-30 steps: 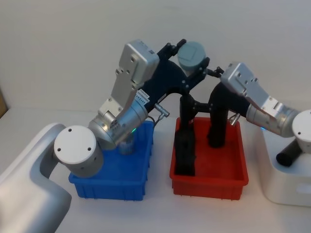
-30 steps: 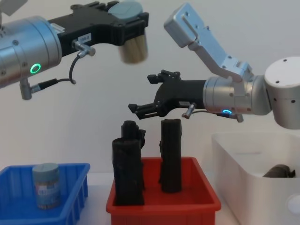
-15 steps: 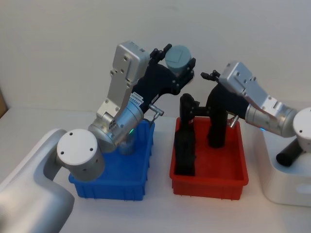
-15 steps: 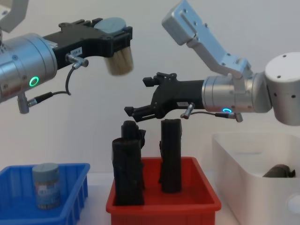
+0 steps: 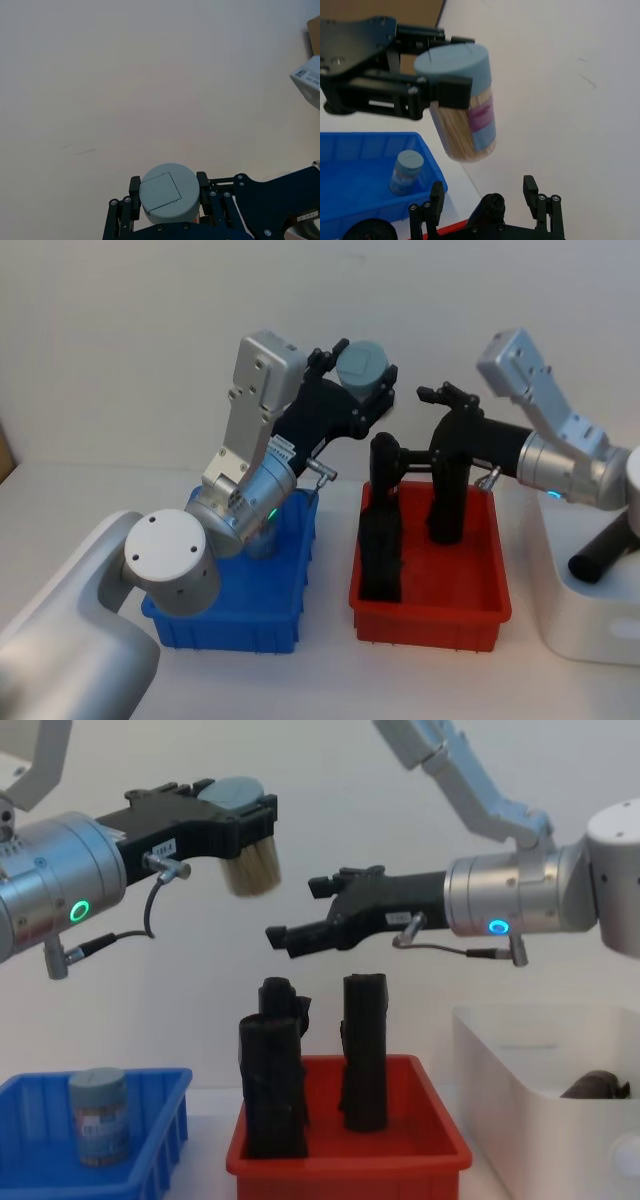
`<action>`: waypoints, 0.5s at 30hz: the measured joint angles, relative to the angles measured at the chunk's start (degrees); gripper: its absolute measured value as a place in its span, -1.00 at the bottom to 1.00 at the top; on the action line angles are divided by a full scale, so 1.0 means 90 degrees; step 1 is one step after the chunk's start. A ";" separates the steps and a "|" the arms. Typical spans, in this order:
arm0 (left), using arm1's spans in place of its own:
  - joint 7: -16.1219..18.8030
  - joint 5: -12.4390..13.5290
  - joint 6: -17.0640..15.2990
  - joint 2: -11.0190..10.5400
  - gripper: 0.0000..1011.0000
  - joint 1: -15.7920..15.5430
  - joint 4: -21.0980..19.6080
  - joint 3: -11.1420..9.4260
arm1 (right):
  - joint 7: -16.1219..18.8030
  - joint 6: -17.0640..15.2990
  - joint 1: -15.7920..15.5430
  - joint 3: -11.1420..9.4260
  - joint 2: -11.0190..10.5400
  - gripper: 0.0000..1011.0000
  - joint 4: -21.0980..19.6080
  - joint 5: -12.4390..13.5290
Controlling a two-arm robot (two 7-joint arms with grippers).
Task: Pick the cotton swabs from the blue box and place them into the white box.
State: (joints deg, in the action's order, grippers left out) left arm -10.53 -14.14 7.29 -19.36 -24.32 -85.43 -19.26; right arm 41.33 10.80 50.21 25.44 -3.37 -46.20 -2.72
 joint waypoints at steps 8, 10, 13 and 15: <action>-0.0086 -0.0107 -0.0016 0.0035 0.35 -0.0009 0.0098 -0.0001 | 0.0290 -0.0356 -0.0058 -0.0079 -0.0072 0.98 -0.0313 0.0329; -0.0116 -0.0142 -0.0020 0.0046 0.35 -0.0014 0.0122 -0.0001 | 0.0348 -0.0420 -0.0073 -0.0083 -0.0085 0.98 -0.0383 0.0382; -0.0160 -0.0180 -0.0023 0.0064 0.35 -0.0022 0.0156 -0.0001 | 0.0400 -0.0467 -0.0087 -0.0084 -0.0096 0.98 -0.0450 0.0414; -0.0186 -0.0202 -0.0027 0.0076 0.35 -0.0031 0.0175 -0.0001 | 0.0448 -0.0508 -0.0095 -0.0078 -0.0103 0.98 -0.0504 0.0431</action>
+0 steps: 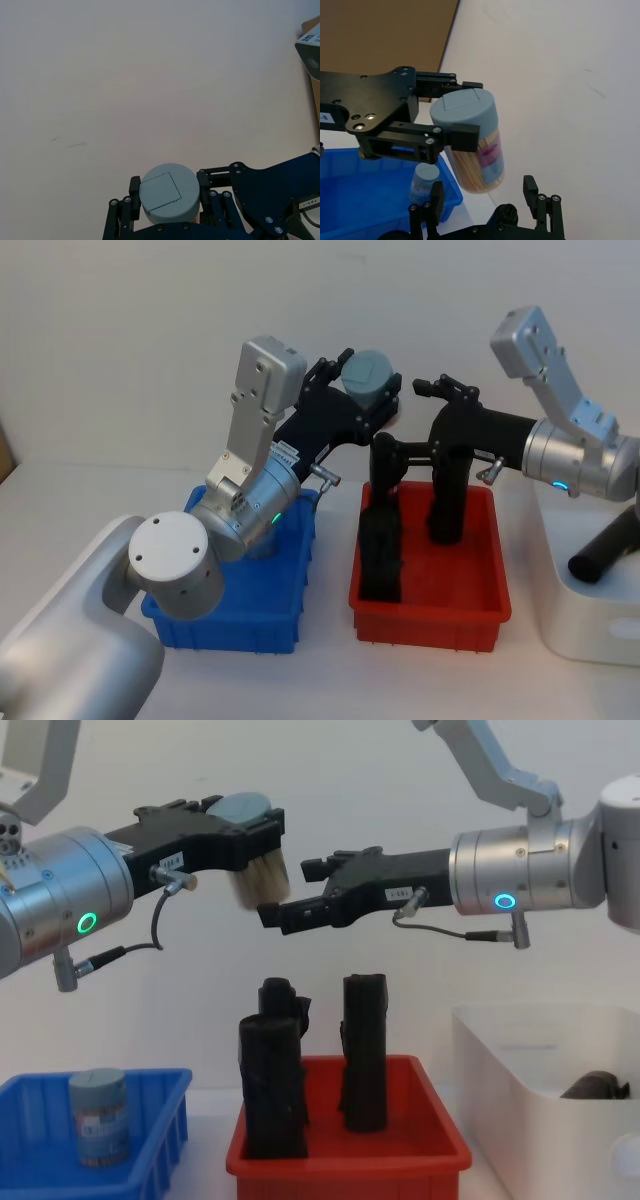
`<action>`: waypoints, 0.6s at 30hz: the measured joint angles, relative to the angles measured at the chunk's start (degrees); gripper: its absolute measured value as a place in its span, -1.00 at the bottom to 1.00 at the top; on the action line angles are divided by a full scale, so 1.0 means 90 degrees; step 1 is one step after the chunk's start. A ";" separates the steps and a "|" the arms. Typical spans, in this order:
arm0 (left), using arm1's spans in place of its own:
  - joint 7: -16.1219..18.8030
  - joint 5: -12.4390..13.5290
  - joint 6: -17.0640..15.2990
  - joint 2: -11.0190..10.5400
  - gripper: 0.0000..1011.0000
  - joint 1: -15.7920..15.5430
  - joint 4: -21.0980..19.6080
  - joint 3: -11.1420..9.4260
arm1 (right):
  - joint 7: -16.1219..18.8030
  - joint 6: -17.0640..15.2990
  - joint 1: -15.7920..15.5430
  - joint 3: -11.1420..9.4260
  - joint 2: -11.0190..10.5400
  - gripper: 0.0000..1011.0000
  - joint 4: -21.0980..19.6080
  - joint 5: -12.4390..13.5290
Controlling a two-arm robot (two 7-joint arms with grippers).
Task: Pick the cotton swabs from the blue box and place them into the white box.
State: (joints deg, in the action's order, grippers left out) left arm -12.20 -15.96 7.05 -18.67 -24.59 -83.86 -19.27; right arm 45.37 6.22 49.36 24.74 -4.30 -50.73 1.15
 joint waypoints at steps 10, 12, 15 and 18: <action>-0.0127 -0.0049 -0.0029 0.0039 0.35 -0.0033 0.0063 -0.0002 | 0.0083 -0.0091 -0.0004 0.0104 0.0019 0.98 -0.0080 -0.0099; -0.0145 -0.0053 -0.0039 0.0045 0.35 -0.0038 0.0070 -0.0002 | 0.0065 -0.0083 0.0006 0.0126 0.0032 0.98 -0.0080 -0.0112; -0.0180 -0.0062 -0.0058 0.0056 0.35 -0.0050 0.0090 -0.0002 | 0.0026 -0.0058 0.0017 0.0154 0.0051 0.98 -0.0074 -0.0114; -0.0216 -0.0074 -0.0079 0.0066 0.35 -0.0063 0.0114 -0.0001 | -0.0019 -0.0026 0.0031 0.0177 0.0066 0.98 -0.0073 -0.0110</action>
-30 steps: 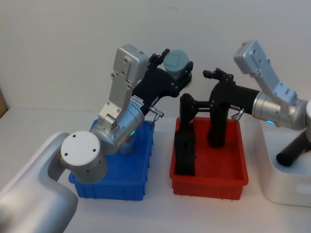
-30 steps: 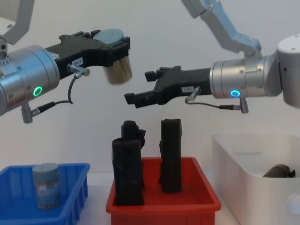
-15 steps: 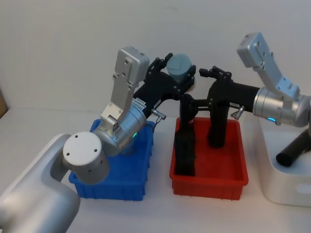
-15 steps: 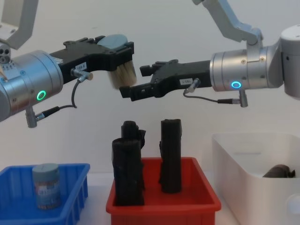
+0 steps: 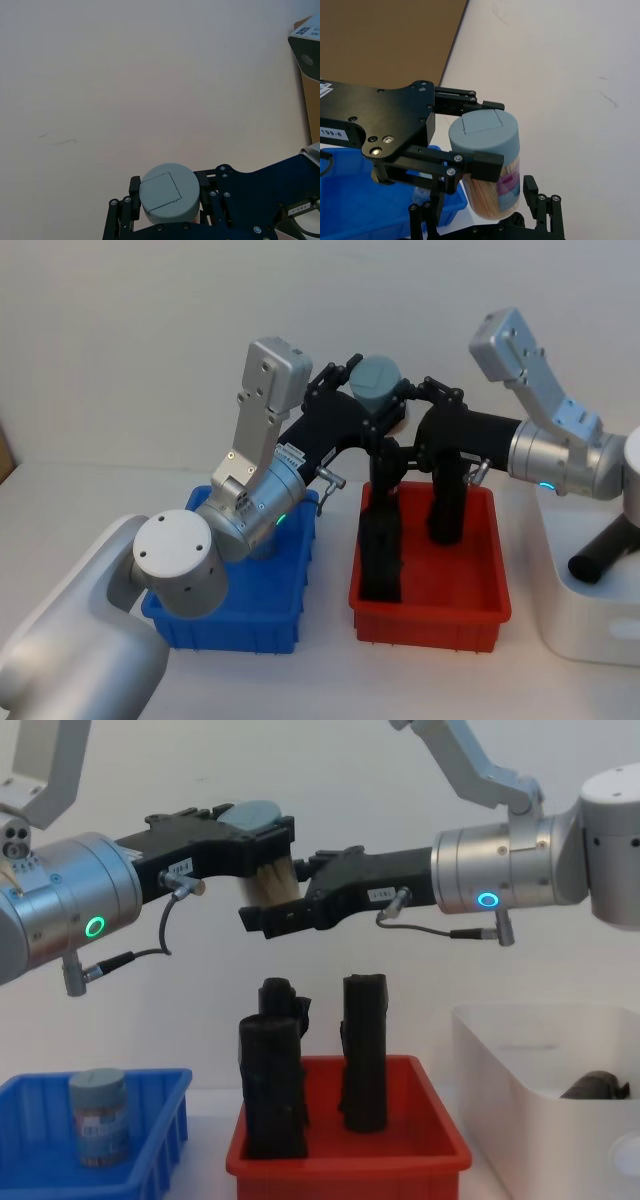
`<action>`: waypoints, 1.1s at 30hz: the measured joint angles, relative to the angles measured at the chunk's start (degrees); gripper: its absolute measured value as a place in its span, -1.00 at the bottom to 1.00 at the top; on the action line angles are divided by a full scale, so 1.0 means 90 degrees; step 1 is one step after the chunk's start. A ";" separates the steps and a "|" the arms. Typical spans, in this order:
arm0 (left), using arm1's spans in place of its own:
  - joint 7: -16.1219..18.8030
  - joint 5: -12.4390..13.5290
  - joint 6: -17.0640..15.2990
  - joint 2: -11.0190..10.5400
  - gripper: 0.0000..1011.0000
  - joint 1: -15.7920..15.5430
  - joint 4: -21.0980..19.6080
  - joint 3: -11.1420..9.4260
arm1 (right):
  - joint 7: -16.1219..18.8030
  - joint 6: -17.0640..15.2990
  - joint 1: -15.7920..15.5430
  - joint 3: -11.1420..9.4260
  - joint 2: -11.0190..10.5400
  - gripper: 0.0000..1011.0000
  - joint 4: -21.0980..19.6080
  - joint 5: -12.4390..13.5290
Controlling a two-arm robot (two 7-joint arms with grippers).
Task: Pick the cotton swabs from the blue box and place them into the white box.
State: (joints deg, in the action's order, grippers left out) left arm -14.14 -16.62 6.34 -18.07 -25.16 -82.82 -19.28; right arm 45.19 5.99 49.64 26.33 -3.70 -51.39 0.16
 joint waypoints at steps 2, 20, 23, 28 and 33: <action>-0.0024 -0.0012 -0.0011 0.0007 0.35 -0.0009 0.0018 0.0001 | -0.0027 0.0013 0.0002 0.0011 0.0006 0.98 0.0000 0.0005; -0.0127 -0.0071 -0.0043 0.0040 0.35 -0.0042 0.0106 0.0011 | -0.0231 0.0079 0.0024 0.0078 0.0051 0.40 -0.0043 0.0057; -0.0131 -0.0075 -0.0043 0.0041 0.35 -0.0043 0.0110 0.0012 | -0.0242 0.0081 0.0025 0.0083 0.0052 0.27 -0.0046 0.0059; -0.0139 -0.0082 -0.0043 0.0044 0.35 -0.0046 0.0117 0.0013 | -0.0255 0.0085 0.0027 0.0087 0.0054 0.27 -0.0048 0.0060; -0.0144 -0.0088 -0.0043 0.0047 0.35 -0.0049 0.0122 0.0014 | -0.0264 0.0088 0.0030 0.0091 0.0056 0.27 -0.0048 0.0062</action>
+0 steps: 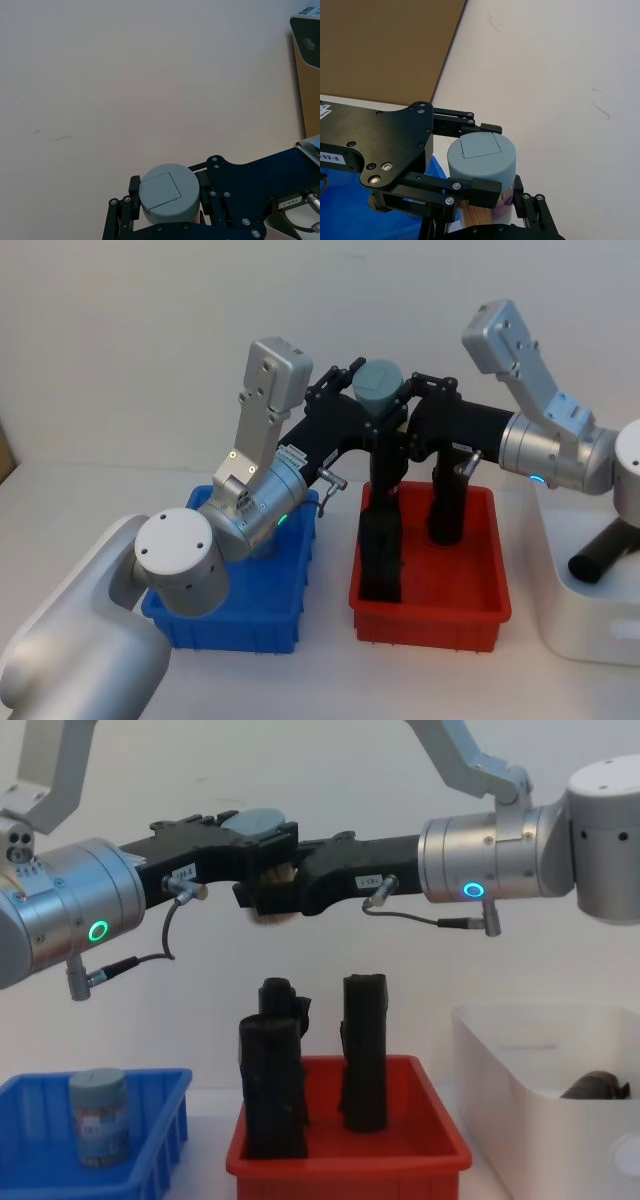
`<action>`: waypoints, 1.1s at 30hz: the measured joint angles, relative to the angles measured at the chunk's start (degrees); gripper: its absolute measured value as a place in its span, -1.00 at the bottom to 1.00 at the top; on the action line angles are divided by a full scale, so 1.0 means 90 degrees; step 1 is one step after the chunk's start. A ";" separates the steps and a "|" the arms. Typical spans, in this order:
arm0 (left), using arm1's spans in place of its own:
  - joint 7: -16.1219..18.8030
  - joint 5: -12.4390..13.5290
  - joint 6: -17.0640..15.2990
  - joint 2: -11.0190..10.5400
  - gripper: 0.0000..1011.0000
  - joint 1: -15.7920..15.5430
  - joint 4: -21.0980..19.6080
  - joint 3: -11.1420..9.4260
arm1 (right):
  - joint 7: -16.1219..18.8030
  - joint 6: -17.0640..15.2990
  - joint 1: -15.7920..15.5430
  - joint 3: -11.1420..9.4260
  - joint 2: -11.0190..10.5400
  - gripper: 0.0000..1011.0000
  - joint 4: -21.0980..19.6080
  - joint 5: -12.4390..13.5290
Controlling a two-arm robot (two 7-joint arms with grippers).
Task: Pick the cotton swabs from the blue box and place them into the white box.
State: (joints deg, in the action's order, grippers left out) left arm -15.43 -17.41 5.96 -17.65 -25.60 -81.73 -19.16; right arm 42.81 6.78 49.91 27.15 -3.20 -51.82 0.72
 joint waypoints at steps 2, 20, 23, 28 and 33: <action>-0.0001 -0.0001 0.0000 0.0001 0.35 -0.0001 0.0001 0.0000 | -0.0004 0.0001 0.0001 0.0002 0.0001 0.27 -0.0001 0.0001; -0.0016 0.0001 -0.0015 0.0003 0.95 -0.0002 0.0010 -0.0006 | -0.0045 0.0008 -0.0001 0.0002 -0.0004 0.27 -0.0029 0.0008; -0.0016 0.0001 -0.0015 0.0003 0.99 -0.0002 0.0010 -0.0005 | -0.0123 -0.0024 -0.0027 -0.0013 -0.0032 0.27 -0.0076 -0.0018; -0.0017 0.0002 -0.0015 0.0002 0.99 -0.0002 0.0009 -0.0003 | -0.0330 -0.0136 -0.0116 -0.0058 -0.0120 0.27 -0.0207 -0.0094; -0.0016 0.0001 -0.0013 0.0002 0.99 -0.0002 0.0009 -0.0003 | -0.0561 -0.0291 -0.0232 -0.0112 -0.0224 0.27 -0.0362 -0.0163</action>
State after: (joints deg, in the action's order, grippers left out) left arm -15.58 -17.40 5.84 -17.63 -25.62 -81.65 -19.18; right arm 37.76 4.16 47.82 26.15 -5.22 -55.08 -0.75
